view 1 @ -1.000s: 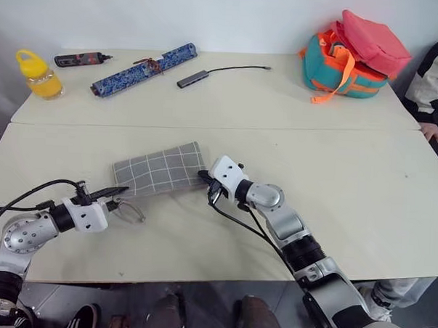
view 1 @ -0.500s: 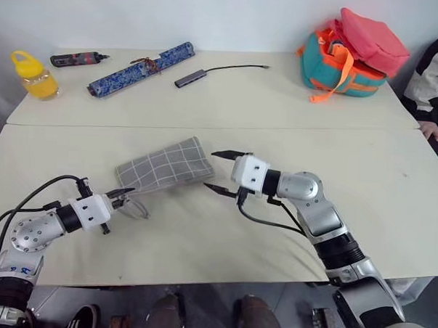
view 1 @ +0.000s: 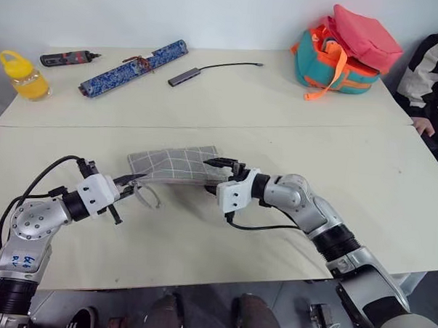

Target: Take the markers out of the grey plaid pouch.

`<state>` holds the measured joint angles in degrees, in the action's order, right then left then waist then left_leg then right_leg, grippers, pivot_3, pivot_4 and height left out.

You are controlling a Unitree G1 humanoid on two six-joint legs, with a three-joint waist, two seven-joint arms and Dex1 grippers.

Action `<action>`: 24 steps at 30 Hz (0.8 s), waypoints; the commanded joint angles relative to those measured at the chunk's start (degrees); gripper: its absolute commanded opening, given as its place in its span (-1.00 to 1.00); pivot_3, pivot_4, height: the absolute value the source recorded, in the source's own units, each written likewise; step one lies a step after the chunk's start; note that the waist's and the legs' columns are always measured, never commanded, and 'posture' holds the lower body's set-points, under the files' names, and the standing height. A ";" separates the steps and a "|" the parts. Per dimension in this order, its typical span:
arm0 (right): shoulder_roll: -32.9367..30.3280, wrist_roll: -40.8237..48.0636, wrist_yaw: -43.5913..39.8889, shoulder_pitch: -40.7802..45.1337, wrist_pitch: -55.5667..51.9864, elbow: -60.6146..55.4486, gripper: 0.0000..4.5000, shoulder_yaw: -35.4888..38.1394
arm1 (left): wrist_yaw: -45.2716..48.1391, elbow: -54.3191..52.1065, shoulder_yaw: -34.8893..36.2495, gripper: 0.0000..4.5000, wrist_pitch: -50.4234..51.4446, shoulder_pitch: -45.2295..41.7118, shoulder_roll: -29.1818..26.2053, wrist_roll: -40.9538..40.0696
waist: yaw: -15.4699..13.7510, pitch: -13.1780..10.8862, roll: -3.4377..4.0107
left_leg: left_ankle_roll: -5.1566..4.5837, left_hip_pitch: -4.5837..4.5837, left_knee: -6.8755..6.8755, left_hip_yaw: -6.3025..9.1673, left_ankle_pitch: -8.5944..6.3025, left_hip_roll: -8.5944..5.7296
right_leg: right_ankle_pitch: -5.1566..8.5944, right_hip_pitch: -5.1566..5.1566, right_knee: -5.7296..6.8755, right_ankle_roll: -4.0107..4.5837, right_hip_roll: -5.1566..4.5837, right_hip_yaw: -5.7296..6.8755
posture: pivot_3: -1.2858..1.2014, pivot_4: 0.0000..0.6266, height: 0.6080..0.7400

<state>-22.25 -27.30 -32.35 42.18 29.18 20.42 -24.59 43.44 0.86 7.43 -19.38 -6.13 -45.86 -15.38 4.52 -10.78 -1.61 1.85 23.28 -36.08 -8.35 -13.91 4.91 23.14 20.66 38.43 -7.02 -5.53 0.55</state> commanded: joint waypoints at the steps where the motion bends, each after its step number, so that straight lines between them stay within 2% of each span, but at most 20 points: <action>1: 0.51 0.78 1.41 1.62 0.79 -0.72 0.15 1.05 | 0.91 -2.76 1.62 -1.00 0.79 0.36 0.64 -1.58 | 0.28 0.00 0.00 | 0.00 -0.01 0.00 0.00 0.00 0.01 | 0.00 0.00 0.01 0.00 0.01 -0.01 | 0.03 -0.52 1.00; 6: 0.51 0.94 2.46 1.36 0.39 -0.53 -0.63 1.36 | 1.57 -3.02 2.52 -1.00 2.43 0.85 2.01 -2.28 | 0.31 0.00 0.00 | 0.01 -0.02 0.02 0.01 0.00 0.03 | 0.00 0.01 0.01 0.00 0.04 -0.03 | 0.03 -0.52 1.00; 8: 0.42 1.48 2.51 1.32 0.08 -0.75 -0.91 1.80 | 1.66 -3.03 2.76 -1.00 3.30 0.99 2.47 -2.45 | 0.27 -0.01 -0.01 | 0.01 -0.02 0.02 0.01 0.00 0.03 | 0.00 0.01 0.00 0.00 0.02 -0.03 | 0.03 -0.52 1.00; 9: 0.59 2.37 2.45 1.12 -0.35 -0.79 -0.98 2.25 | 2.35 -3.14 2.93 -1.00 4.14 1.12 2.76 -3.62 | 0.28 -0.01 -0.02 | 0.01 -0.02 0.01 0.01 0.00 0.03 | 0.00 0.01 0.01 0.00 0.02 -0.03 | 0.03 -0.52 1.00; 11: 1.03 6.44 1.07 0.58 -1.51 -0.11 -1.00 3.83 | 1.98 -2.91 3.99 -0.69 4.71 1.20 3.44 -4.36 | 0.28 -0.01 -0.02 | 0.01 -0.02 0.00 0.01 0.00 0.03 | 0.00 0.01 0.02 0.00 0.03 -0.04 | 0.03 -0.52 1.00; 12: 1.07 8.43 0.53 0.37 -2.16 0.33 -1.00 4.76 | 1.90 -2.57 4.36 -0.60 4.11 1.31 3.54 -3.94 | 0.26 -0.02 -0.03 | 0.01 -0.02 0.00 0.03 0.00 0.04 | 0.00 0.01 0.02 0.00 0.03 -0.05 | 0.03 -0.52 1.00; 16: 0.91 17.37 -4.64 -0.13 -3.33 0.74 -1.00 7.65 | 0.77 -1.15 5.14 -0.08 -0.10 1.74 3.52 0.54 | 0.23 -0.02 -0.04 | 0.00 -0.02 -0.01 0.04 0.00 0.03 | 0.00 -0.02 0.00 0.00 0.02 -0.04 | 0.03 -0.52 1.00; 19: 0.93 21.57 -7.87 -0.40 -4.20 0.56 -1.00 9.02 | -0.08 -0.77 5.57 -0.08 -1.99 1.07 4.50 1.02 | 0.27 -0.02 -0.04 | 0.00 -0.02 0.00 0.04 0.00 0.04 | 0.00 -0.02 0.00 0.00 0.03 -0.05 | 0.03 -0.52 1.00; 24: 0.78 22.19 -9.99 -0.39 -3.35 0.91 -1.00 8.81 | -0.93 -2.81 5.80 -0.08 -0.91 -0.72 6.08 -0.87 | 0.26 -0.02 -0.04 | 0.00 -0.02 -0.02 0.06 0.00 0.09 | 0.00 -0.01 0.02 0.00 0.02 -0.04 | 0.03 -0.52 1.00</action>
<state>-21.45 -7.04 -42.01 41.65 24.92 22.37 -17.07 43.21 0.50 11.54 -20.43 -6.38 -39.96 -14.56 4.77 -10.80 -1.65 1.85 23.26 -36.10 -8.29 -13.91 5.03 23.14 20.65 38.45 -7.02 -5.52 0.50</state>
